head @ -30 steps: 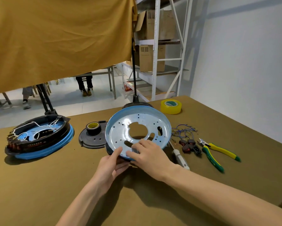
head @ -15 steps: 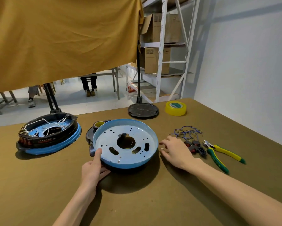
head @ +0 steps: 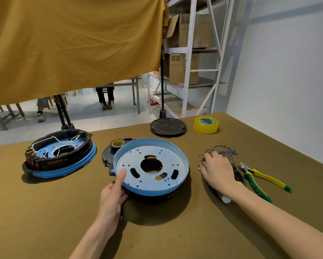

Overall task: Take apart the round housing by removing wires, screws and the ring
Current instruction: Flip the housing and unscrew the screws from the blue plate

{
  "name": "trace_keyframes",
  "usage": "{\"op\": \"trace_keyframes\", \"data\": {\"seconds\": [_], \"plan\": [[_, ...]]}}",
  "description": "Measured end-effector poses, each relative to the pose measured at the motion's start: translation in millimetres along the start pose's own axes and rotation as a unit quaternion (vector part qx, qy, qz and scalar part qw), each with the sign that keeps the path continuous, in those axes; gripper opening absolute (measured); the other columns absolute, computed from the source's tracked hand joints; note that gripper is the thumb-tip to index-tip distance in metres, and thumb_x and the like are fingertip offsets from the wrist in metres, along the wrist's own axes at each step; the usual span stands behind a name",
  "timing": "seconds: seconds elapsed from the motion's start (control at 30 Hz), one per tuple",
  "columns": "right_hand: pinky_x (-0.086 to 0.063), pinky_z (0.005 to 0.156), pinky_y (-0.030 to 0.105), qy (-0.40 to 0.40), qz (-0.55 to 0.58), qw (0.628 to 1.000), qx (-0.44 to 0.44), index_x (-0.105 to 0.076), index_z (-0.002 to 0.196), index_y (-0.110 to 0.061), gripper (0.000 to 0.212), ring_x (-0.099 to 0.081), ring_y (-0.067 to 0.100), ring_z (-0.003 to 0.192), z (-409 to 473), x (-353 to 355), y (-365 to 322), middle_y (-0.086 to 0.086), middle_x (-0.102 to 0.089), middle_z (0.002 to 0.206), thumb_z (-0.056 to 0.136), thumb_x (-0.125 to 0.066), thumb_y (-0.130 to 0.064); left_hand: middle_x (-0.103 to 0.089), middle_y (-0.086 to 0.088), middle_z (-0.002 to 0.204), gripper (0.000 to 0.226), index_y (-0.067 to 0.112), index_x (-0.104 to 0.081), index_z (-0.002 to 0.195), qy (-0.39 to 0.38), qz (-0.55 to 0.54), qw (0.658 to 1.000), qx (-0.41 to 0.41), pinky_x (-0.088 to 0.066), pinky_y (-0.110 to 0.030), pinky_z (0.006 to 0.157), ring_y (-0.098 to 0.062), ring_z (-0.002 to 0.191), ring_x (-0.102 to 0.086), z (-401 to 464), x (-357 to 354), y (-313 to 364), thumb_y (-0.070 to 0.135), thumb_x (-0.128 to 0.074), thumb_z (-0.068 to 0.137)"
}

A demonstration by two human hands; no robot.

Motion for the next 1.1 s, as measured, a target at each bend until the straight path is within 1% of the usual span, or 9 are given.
{"op": "trace_keyframes", "data": {"seconds": [0.07, 0.2, 0.3, 0.4, 0.57, 0.73, 0.93, 1.0, 1.1], "plan": [[-0.046, 0.075, 0.035, -0.018, -0.027, 0.999, -0.022, -0.046, 0.132, -0.017, 0.044, -0.063, 0.026, 0.107, -13, 0, 6, 0.008, -0.058, 0.125, 0.098, -0.055, -0.045, -0.067, -0.002, 0.124, 0.086, 0.013, -0.048, 0.142, -0.012, 0.013, 1.0, 0.001, -0.052, -0.035, 0.094, -0.021, 0.116, -0.062, -2, -7, -5, 0.044, -0.082, 0.069], [-0.041, 0.062, 0.034, -0.084, -0.086, 0.993, -0.019, -0.043, 0.131, -0.015, 0.042, -0.069, 0.024, 0.094, -36, -10, 8, 0.005, -0.066, 0.115, 0.102, -0.049, -0.045, -0.057, -0.006, 0.14, 0.067, 0.019, -0.041, 0.148, -0.014, 0.021, 1.0, 0.018, -0.053, -0.051, 0.103, -0.03, 0.126, -0.057, -1, -12, -12, 0.015, -0.074, 0.09], [-0.041, 0.061, 0.034, -0.072, -0.068, 0.995, -0.013, -0.047, 0.125, -0.014, 0.025, -0.069, 0.025, 0.088, -44, -7, 5, 0.003, -0.067, 0.108, 0.105, -0.044, -0.029, -0.067, 0.002, 0.122, 0.045, 0.024, -0.053, 0.135, -0.031, 0.015, 0.999, 0.017, -0.058, -0.04, 0.087, -0.021, 0.112, -0.064, 3, -10, -6, 0.015, -0.068, 0.094], [-0.038, 0.055, 0.033, 0.004, 0.077, 0.996, -0.043, -0.047, 0.113, -0.018, 0.019, -0.063, 0.021, 0.075, -41, 9, 13, -0.001, -0.062, 0.095, 0.108, -0.037, -0.033, -0.073, -0.001, 0.109, 0.022, 0.021, -0.062, 0.115, -0.034, -0.001, 0.999, 0.035, -0.055, -0.033, 0.077, -0.017, 0.106, -0.066, 9, -4, -3, 0.02, -0.068, 0.093], [-0.048, 0.057, 0.029, 0.107, 0.363, 0.926, -0.001, -0.051, 0.116, -0.022, 0.015, -0.061, 0.008, 0.07, -28, 40, 4, -0.007, -0.063, 0.086, 0.107, -0.046, -0.033, -0.08, -0.003, 0.103, 0.037, 0.018, -0.065, 0.111, -0.036, -0.043, 0.998, 0.033, -0.053, -0.033, 0.089, -0.02, 0.111, -0.069, 17, -3, 5, 0.033, -0.076, 0.08], [-0.045, 0.062, 0.021, 0.037, 0.386, 0.913, 0.126, -0.055, 0.118, -0.027, 0.016, -0.059, 0.004, 0.081, -23, 40, -50, -0.016, -0.059, 0.093, 0.103, -0.055, -0.032, -0.079, 0.0, 0.11, 0.046, 0.023, -0.066, 0.124, -0.059, 0.066, 0.996, -0.01, -0.06, -0.025, 0.075, -0.015, 0.103, -0.074, 15, -14, 9, 0.035, -0.076, 0.081], [-0.038, 0.064, 0.015, 0.026, 0.41, 0.902, 0.135, -0.055, 0.113, -0.034, 0.012, -0.055, 0.0, 0.083, -31, 37, -60, -0.019, -0.056, 0.088, 0.101, -0.058, -0.034, -0.052, -0.007, 0.147, 0.065, 0.021, -0.043, 0.15, -0.012, 0.269, 0.963, -0.009, -0.048, -0.052, 0.11, -0.028, 0.13, -0.053, 10, -3, 3, 0.046, -0.067, 0.095], [-0.036, 0.065, 0.016, 0.005, 0.407, 0.903, 0.139, -0.055, 0.113, -0.037, 0.013, -0.054, 0.0, 0.084, -37, 33, -61, -0.018, -0.056, 0.087, 0.101, -0.058, -0.039, -0.047, -0.009, 0.147, 0.072, 0.015, -0.038, 0.151, 0.006, 0.273, 0.962, 0.014, -0.049, -0.053, 0.108, -0.03, 0.128, -0.054, 5, -6, -6, 0.044, -0.07, 0.093], [-0.04, 0.061, 0.019, 0.002, 0.461, 0.881, 0.109, -0.057, 0.111, -0.034, 0.011, -0.056, 0.005, 0.074, -38, 33, -53, -0.01, -0.06, 0.081, 0.102, -0.056, -0.041, -0.059, -0.005, 0.13, 0.039, 0.018, -0.05, 0.136, 0.02, 0.261, 0.965, 0.007, -0.057, -0.041, 0.084, -0.022, 0.112, -0.061, 1, -13, -6, 0.028, -0.059, 0.099]]}}
Point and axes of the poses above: each hand's wrist, its own z-axis towards the middle knuckle, its own x-axis out of the back of the hand, y = z × x, the point moved 8 cm from there along z, towards the middle knuckle
